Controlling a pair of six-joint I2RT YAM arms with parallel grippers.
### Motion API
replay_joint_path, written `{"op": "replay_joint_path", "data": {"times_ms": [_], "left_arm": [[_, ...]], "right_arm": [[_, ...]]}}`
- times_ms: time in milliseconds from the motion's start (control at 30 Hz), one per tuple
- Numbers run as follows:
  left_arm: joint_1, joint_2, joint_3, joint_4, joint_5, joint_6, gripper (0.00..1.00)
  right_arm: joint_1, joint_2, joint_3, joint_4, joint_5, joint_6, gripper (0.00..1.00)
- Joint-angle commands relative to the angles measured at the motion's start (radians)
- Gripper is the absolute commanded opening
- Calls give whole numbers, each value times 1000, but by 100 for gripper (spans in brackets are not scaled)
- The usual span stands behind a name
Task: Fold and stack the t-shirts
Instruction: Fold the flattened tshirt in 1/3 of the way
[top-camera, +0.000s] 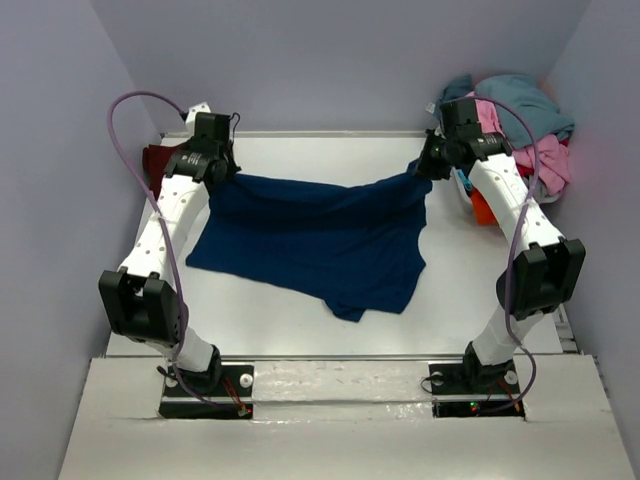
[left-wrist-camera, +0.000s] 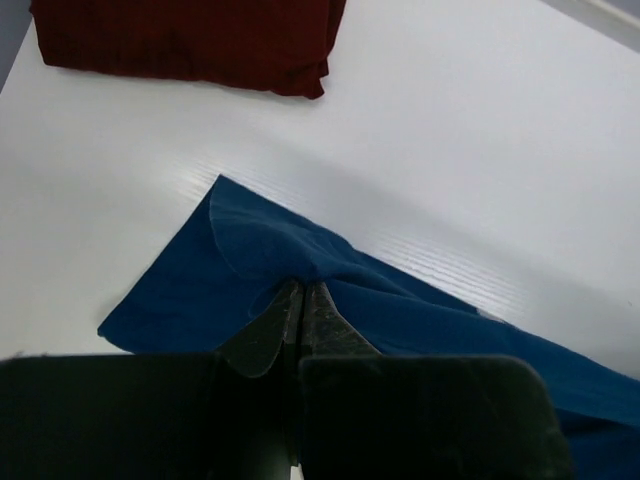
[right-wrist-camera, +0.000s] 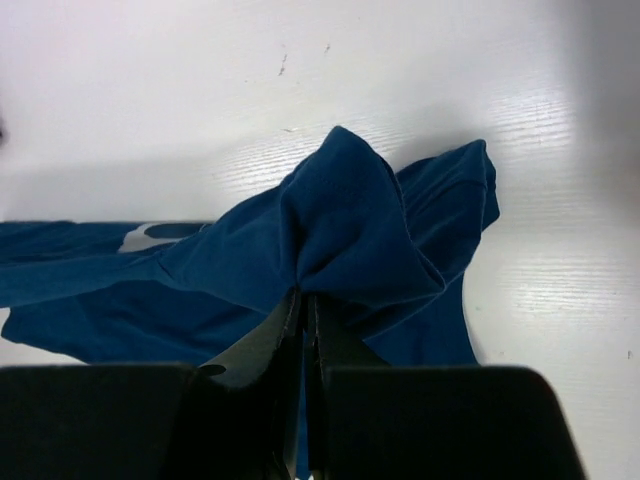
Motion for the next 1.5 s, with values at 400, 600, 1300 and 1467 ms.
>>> {"op": "replay_joint_path", "data": {"times_ms": [400, 600, 1300, 1467], "left_arm": [[-7, 367, 309, 3, 10, 10, 6], [21, 556, 565, -51, 23, -2, 6], [150, 711, 699, 10, 102, -18, 6], [150, 731, 702, 10, 116, -22, 6]], "right_arm": [[16, 281, 195, 35, 12, -13, 7], [16, 401, 362, -34, 53, -21, 7], [-67, 605, 671, -91, 53, 44, 7], [-76, 643, 670, -81, 36, 31, 7]]}}
